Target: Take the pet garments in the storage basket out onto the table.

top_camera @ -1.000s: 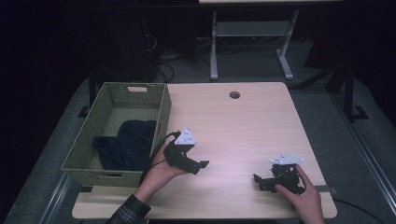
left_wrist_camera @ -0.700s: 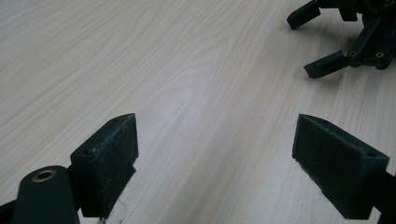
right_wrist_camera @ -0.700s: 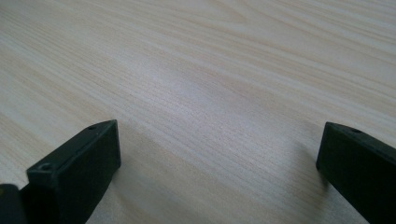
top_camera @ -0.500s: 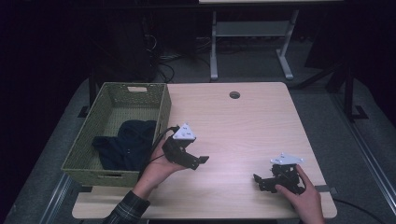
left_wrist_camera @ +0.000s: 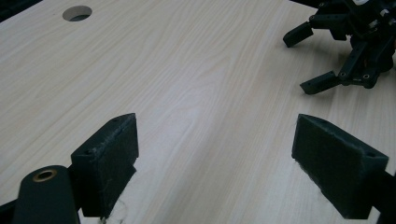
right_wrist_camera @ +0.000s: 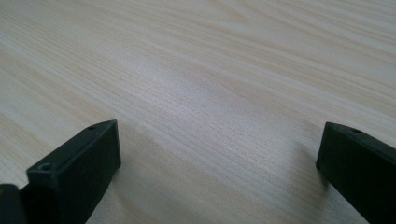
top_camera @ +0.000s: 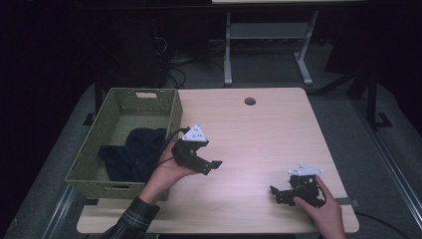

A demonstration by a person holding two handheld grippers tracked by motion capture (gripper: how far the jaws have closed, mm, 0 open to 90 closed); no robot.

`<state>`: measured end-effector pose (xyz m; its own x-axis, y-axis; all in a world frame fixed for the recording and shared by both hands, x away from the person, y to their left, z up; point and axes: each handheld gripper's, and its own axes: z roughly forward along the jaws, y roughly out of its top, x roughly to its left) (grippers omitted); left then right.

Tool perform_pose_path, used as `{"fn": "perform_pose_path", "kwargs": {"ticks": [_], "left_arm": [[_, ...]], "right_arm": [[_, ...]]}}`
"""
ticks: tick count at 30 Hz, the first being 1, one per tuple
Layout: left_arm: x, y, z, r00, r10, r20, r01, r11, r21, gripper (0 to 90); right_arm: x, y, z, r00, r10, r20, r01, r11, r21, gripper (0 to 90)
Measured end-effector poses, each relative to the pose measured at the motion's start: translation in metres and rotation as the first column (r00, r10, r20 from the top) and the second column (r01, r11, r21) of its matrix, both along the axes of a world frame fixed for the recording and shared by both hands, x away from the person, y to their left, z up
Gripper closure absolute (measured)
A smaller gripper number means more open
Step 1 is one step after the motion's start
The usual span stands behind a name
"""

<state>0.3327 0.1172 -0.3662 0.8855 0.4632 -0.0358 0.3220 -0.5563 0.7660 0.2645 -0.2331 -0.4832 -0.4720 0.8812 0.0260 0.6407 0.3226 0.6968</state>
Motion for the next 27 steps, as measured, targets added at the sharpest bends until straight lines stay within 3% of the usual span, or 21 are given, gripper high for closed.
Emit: {"fn": "perform_pose_path", "kwargs": {"ticks": [6, 27], "left_arm": [[0.005, 0.01, 0.005, 0.9999, 0.01, -0.012, -0.01, 0.9999, -0.005, 15.2], [0.013, 0.047, 0.016, 0.9969, 0.079, 0.0, -0.079, 0.9968, -0.017, 15.2]], "right_arm": [[0.0, 0.0, 0.0, 1.0, 0.0, 0.0, 0.0, 1.0, 0.0, 0.0], [0.0, 0.0, 0.0, 1.0, -0.001, -0.002, 0.001, 1.0, 0.001, 0.0]]}}
